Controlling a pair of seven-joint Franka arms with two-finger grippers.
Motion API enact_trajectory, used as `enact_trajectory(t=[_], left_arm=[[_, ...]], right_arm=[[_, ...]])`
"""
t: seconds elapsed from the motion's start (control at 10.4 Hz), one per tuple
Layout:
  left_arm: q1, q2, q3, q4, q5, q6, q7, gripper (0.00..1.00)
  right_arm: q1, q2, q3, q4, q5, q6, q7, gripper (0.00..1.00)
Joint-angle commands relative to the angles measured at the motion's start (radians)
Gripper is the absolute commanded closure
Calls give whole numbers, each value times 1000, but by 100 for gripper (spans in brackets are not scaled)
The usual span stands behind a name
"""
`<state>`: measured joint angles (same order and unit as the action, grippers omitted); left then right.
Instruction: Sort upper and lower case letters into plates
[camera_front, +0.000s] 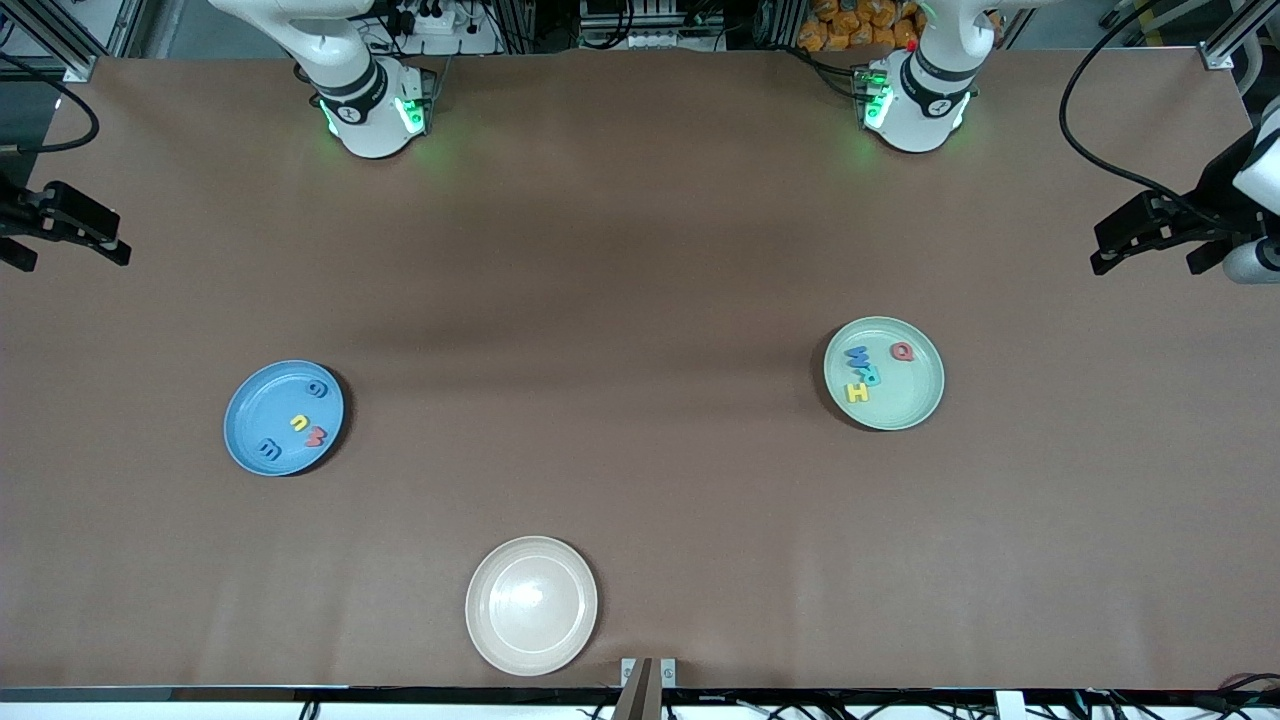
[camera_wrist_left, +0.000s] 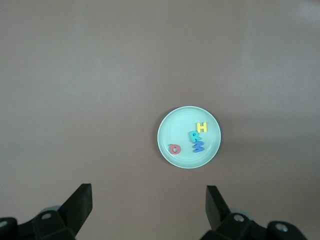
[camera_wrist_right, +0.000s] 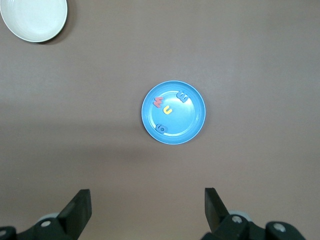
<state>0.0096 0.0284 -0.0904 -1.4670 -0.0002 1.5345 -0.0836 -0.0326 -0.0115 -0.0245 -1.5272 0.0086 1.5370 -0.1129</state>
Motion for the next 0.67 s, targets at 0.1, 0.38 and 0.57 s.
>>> enact_trajectory(t=[0.1,0.38,0.57], left_arm=[[9,-44,1,-21,-31,-17,15,0],[9,-58,1,-21,-31,-28,16,0],[15,-59,1,-21,-31,-28,16,0]], right_arm=[[-12,8,8,19,10,-12,-4,0],[-12,8,8,19,10,-12,-4,0],[-12,8,8,19,10,-12,-4,0]])
